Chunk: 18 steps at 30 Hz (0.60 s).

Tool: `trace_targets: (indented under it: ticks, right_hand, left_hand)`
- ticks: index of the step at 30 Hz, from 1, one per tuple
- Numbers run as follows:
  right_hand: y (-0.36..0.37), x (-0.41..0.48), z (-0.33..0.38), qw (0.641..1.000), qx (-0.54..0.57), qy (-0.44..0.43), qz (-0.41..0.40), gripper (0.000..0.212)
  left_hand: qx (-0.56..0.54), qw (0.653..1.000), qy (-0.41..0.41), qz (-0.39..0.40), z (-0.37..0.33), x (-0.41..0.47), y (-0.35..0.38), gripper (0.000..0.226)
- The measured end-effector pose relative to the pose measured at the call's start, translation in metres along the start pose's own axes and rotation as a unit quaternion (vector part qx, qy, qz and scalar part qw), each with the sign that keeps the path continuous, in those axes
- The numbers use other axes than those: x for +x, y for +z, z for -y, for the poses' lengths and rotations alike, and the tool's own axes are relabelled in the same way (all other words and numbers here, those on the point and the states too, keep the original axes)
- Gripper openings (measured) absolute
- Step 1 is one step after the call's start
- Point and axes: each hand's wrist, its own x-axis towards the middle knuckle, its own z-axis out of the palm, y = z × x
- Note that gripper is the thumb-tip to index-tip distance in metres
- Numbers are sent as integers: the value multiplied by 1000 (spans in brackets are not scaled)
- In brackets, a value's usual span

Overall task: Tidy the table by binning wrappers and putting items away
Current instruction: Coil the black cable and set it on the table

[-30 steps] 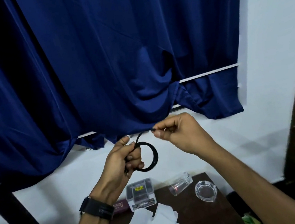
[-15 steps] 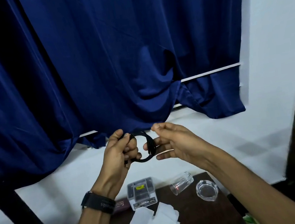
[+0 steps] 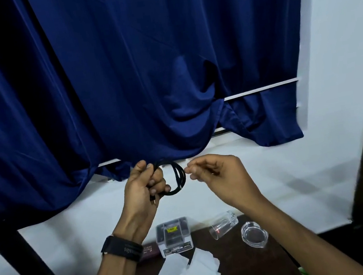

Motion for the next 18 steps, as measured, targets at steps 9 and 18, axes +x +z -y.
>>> trace_targets:
  ticks: [9,18]
  right_hand:
    - [22,-6,19,989,-139,44,-15,18]
    - [1,-6,12,968,-211,117,66,18]
  left_hand:
    - [57,997,49,-1,7,-1,5,25]
    - [13,1000,-25,7,-3,-8,-3,33]
